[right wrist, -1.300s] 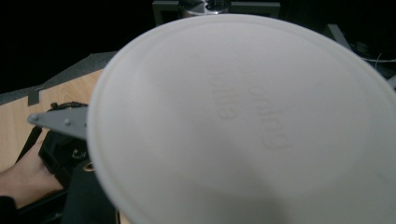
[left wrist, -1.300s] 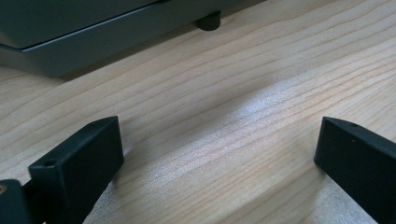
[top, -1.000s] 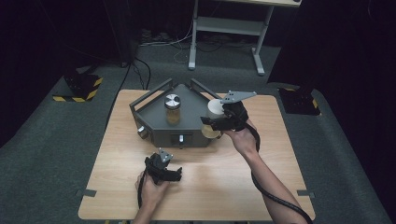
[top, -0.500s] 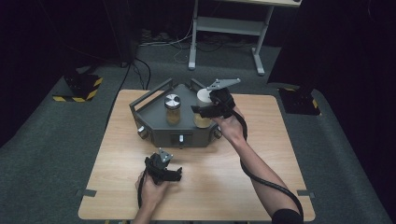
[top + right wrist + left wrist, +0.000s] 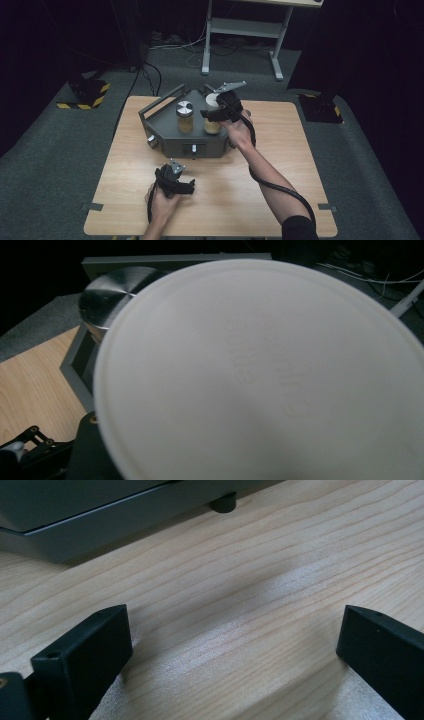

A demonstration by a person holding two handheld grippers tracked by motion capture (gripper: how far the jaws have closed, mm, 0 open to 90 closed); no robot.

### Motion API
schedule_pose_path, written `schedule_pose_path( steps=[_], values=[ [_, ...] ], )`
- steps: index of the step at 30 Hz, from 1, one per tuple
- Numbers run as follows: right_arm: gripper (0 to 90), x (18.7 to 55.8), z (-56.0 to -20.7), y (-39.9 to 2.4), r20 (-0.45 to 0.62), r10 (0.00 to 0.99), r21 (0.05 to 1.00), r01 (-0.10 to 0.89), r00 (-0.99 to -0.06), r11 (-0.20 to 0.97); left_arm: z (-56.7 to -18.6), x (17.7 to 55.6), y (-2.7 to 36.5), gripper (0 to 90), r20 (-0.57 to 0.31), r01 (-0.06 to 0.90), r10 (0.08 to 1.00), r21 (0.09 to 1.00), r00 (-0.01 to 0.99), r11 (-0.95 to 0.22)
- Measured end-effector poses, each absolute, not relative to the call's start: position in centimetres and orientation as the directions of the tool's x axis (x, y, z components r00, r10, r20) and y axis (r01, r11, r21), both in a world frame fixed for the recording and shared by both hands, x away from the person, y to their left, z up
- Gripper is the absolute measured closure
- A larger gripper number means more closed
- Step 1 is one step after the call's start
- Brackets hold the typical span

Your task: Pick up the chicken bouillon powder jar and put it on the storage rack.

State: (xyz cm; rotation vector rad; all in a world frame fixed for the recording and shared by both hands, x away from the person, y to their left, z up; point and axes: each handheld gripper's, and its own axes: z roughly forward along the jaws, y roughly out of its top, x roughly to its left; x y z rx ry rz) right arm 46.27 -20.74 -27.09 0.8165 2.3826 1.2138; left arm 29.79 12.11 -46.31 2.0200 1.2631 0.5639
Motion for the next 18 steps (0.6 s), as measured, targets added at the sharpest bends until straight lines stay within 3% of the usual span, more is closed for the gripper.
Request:
schedule_pose_path(
  steps=[18],
  values=[
    [34.7,46.5,-28.5,-20.7,-0.052,0.644,0.818,0.338,-0.763,0.465,-46.3,29.8,12.1,1.2,0.006,0.606,0.9,0.737,0.435,-0.298]
  ],
)
